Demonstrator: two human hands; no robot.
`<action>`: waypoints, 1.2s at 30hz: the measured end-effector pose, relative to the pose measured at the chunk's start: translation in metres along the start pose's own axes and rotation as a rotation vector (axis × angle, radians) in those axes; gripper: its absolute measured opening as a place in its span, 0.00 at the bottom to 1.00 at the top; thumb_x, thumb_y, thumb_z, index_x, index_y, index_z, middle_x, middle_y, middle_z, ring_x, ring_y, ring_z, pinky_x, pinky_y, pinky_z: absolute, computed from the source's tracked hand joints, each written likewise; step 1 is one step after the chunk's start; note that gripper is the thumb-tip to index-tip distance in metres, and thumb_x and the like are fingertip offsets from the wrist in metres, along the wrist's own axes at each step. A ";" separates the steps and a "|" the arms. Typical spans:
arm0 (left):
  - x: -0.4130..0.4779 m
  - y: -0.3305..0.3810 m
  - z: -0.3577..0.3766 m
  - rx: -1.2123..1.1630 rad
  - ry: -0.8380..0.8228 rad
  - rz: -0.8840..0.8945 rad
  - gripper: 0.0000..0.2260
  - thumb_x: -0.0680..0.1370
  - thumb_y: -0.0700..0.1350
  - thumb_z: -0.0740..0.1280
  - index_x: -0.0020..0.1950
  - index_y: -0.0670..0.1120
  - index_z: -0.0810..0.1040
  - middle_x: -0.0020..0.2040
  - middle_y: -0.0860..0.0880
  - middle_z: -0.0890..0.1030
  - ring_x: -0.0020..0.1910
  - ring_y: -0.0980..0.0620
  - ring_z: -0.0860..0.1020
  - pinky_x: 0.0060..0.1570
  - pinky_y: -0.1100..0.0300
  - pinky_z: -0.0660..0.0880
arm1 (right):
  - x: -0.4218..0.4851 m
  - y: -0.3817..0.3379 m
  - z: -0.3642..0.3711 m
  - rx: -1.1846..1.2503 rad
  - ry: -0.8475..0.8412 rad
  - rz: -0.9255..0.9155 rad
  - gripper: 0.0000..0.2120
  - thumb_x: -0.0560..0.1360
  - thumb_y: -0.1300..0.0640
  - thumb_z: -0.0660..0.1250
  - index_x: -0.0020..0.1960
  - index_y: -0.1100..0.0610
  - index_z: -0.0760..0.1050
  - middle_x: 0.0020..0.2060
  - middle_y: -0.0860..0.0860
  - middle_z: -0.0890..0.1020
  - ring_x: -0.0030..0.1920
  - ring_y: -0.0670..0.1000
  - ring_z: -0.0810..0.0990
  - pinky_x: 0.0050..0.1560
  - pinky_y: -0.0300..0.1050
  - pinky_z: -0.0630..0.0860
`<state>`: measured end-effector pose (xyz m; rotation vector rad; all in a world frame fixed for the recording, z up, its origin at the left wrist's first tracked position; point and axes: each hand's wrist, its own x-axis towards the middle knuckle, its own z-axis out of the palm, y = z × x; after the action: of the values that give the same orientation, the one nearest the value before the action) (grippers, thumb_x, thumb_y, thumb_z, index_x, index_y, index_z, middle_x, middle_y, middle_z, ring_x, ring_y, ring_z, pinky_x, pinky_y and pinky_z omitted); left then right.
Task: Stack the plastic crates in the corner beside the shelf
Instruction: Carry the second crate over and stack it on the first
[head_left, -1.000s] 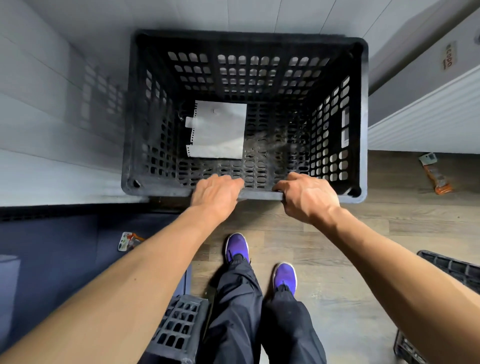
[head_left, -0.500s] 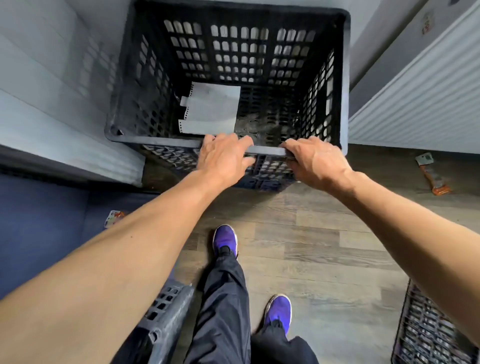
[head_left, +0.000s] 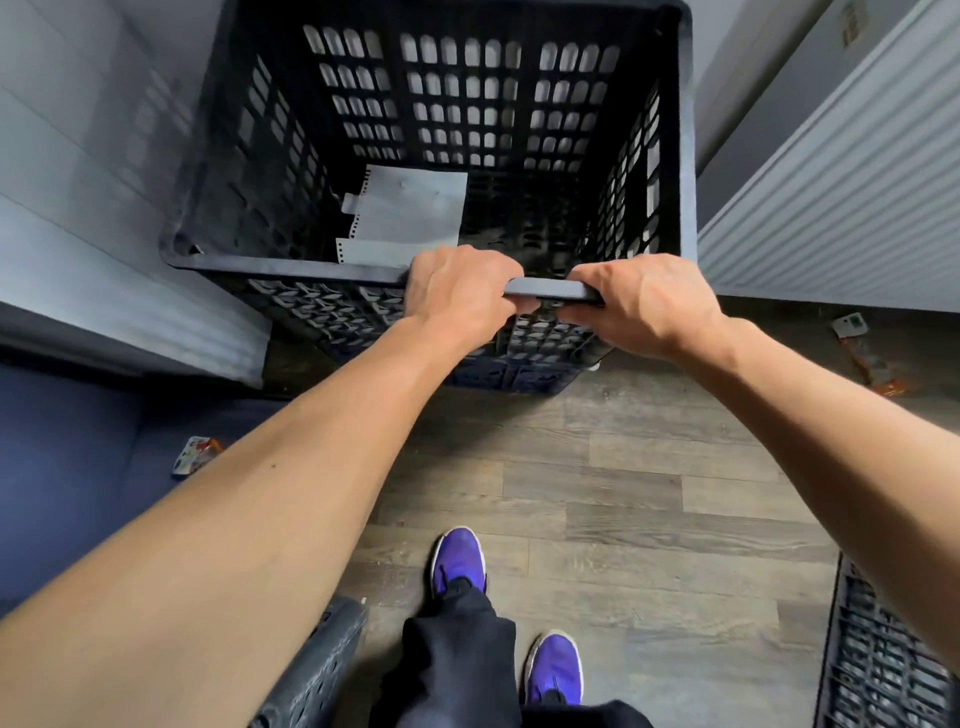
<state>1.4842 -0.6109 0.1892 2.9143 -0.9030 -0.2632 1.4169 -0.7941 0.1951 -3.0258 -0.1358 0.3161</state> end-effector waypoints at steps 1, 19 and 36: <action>-0.002 -0.001 0.003 0.004 0.032 0.010 0.11 0.78 0.60 0.63 0.47 0.55 0.78 0.32 0.54 0.72 0.37 0.48 0.71 0.37 0.55 0.63 | 0.001 -0.001 0.001 0.005 -0.003 0.014 0.15 0.77 0.35 0.59 0.46 0.45 0.73 0.30 0.46 0.75 0.34 0.55 0.77 0.37 0.48 0.72; -0.014 0.009 0.037 0.044 0.428 -0.008 0.06 0.75 0.56 0.66 0.48 0.55 0.76 0.42 0.54 0.79 0.48 0.46 0.77 0.55 0.49 0.64 | -0.005 -0.004 0.025 -0.126 0.324 0.061 0.25 0.72 0.28 0.61 0.41 0.50 0.72 0.32 0.49 0.74 0.37 0.57 0.75 0.40 0.48 0.71; -0.031 -0.040 0.023 -0.002 0.311 -0.061 0.20 0.74 0.70 0.61 0.44 0.54 0.78 0.36 0.54 0.78 0.41 0.50 0.76 0.52 0.49 0.68 | -0.014 -0.008 0.036 -0.109 0.436 -0.001 0.25 0.72 0.29 0.61 0.46 0.51 0.78 0.34 0.50 0.78 0.36 0.56 0.77 0.40 0.49 0.75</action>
<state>1.4774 -0.5607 0.1659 2.8696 -0.7644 0.1819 1.3953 -0.7841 0.1637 -3.1125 -0.1234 -0.3632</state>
